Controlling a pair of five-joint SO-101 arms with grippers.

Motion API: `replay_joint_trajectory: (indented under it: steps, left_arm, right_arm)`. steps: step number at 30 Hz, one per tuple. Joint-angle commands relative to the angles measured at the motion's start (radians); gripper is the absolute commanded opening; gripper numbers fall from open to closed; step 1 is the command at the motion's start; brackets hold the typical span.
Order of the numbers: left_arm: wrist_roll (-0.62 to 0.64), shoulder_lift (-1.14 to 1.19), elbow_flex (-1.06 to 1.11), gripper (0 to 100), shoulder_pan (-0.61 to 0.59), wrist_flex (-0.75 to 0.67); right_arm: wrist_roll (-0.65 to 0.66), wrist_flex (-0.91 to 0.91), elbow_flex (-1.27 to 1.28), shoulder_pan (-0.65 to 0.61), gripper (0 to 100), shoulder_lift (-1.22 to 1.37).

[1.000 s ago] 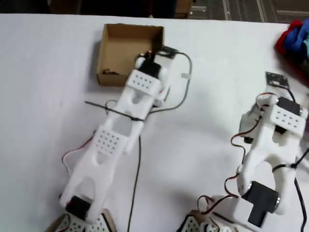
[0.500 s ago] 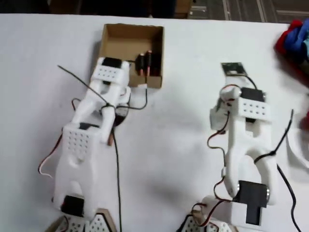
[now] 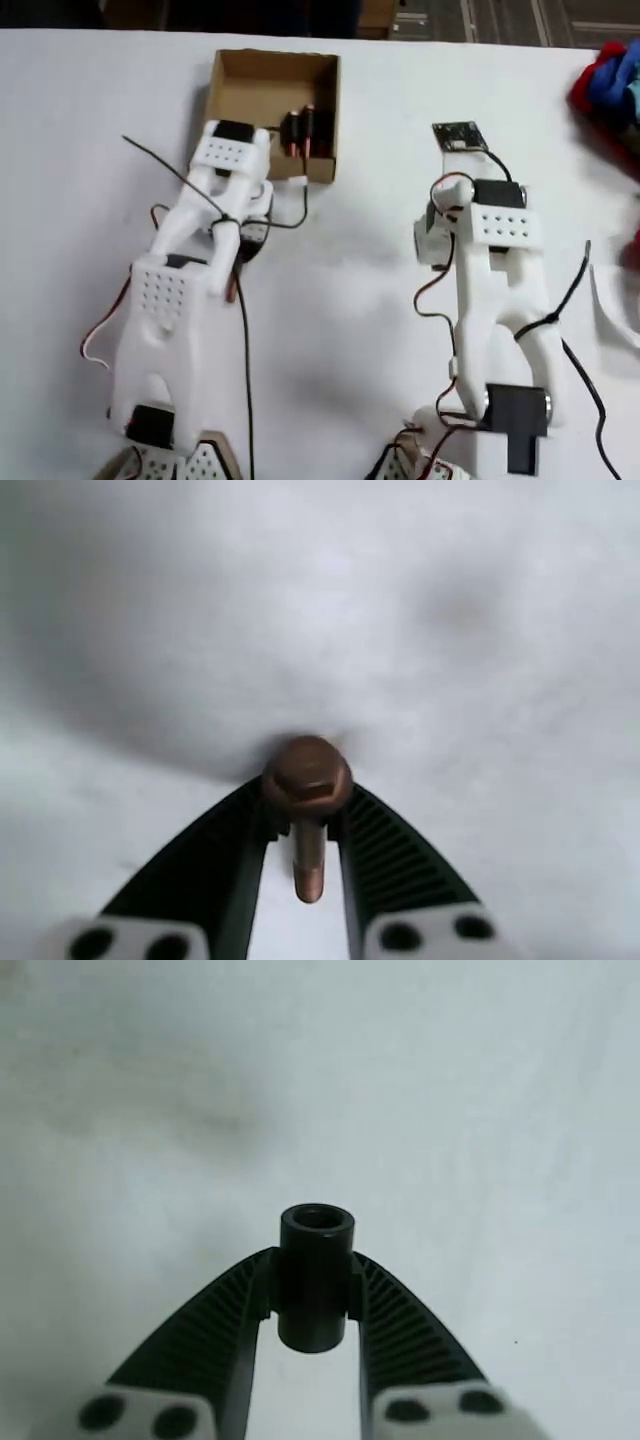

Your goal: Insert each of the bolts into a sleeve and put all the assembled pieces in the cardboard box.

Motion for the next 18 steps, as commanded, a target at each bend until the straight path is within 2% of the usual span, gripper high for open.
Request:
replay_joint_trajectory:
  steps: [1, 4, 8, 12, 18]
  left_arm:
    - [-0.003, -0.002, 0.002, 3, -0.008, -0.005]
    - [-0.003, -0.005, -0.071, 2, -0.008, 0.026]
    - [-0.002, -0.104, -0.099, 2, -0.006, 0.026]
    - [-0.002, -0.308, -0.088, 2, 0.009, 0.028]
    - [0.012, -0.776, 0.179, 2, 0.110, 0.011]
  right_arm:
    - [-0.006, -0.002, -0.006, -0.010, 2.3, -0.128]
    - [0.002, -0.001, 0.037, -0.028, 2.3, -0.229]
    - [0.086, -0.018, 0.180, -0.110, 2.3, -0.383]
    - [0.104, -0.162, 0.339, -0.101, 2.3, -0.506]
    - [0.100, -0.337, 0.509, -0.134, 2.3, -0.607]
